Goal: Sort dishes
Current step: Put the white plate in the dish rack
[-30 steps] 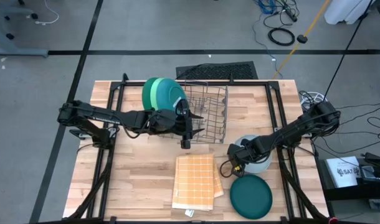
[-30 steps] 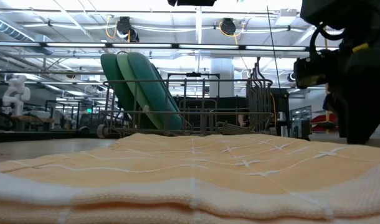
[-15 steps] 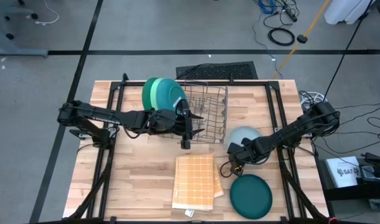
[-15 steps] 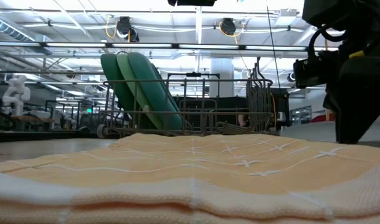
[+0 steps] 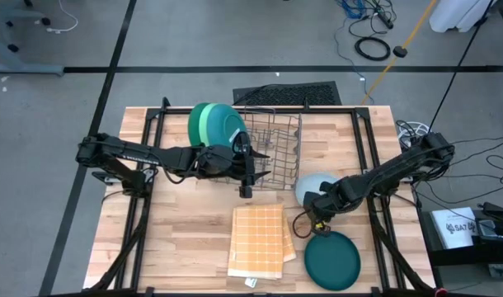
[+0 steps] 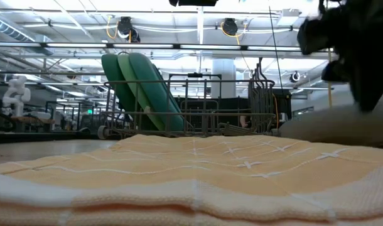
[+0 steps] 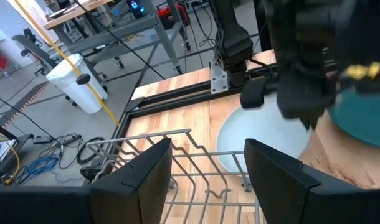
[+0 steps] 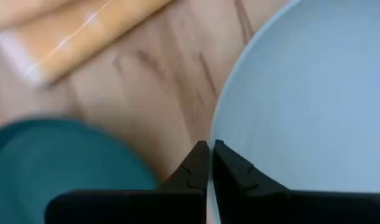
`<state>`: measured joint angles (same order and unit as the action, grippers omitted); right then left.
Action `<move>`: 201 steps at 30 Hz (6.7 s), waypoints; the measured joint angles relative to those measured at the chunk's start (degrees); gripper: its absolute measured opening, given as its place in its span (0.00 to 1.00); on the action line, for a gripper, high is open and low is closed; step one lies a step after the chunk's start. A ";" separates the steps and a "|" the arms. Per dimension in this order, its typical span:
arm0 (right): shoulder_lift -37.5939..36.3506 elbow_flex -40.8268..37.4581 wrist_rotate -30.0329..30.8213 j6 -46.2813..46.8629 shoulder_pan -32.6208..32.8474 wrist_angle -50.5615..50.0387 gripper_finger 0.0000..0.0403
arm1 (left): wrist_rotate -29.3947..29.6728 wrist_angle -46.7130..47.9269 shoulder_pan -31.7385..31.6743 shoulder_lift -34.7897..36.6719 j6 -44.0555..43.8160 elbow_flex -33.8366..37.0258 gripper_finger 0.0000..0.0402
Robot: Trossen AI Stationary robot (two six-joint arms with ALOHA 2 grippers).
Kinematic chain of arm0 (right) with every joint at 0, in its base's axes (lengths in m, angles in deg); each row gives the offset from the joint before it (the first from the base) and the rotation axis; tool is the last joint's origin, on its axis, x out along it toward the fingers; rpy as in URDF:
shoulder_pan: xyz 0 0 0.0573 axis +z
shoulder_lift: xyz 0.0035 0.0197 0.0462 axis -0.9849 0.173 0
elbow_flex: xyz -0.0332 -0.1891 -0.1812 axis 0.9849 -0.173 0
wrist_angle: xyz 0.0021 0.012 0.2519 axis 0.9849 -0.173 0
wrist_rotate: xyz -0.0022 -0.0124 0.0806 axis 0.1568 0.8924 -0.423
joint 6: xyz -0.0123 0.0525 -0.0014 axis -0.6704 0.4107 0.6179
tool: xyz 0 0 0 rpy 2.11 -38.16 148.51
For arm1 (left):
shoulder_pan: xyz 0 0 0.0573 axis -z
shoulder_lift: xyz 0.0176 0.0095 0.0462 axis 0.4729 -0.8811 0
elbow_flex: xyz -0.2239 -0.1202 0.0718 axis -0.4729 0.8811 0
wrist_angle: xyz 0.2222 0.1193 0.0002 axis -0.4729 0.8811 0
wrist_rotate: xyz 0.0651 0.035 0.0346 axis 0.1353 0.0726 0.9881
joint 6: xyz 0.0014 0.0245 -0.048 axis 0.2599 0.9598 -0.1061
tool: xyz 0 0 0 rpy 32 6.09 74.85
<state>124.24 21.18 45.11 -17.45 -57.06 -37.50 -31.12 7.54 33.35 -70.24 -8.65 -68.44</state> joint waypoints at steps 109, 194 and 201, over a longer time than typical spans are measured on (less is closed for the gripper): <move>-27.24 26.76 32.03 -44.32 0.29 -10.17 0.52 | -2.61 -5.76 -9.79 1.72 -37.13 -0.09 0.07; -27.37 15.74 31.60 -44.28 0.40 -3.91 0.52 | 7.30 8.39 -11.10 -5.09 -55.42 -0.04 0.55; -27.37 15.74 31.60 -43.77 0.40 -3.71 0.52 | 8.13 3.54 -10.38 -3.06 -44.89 -0.04 0.55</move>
<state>96.87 36.92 76.72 -61.22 -56.66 -41.20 -23.00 11.08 22.97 -73.31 -53.54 -68.48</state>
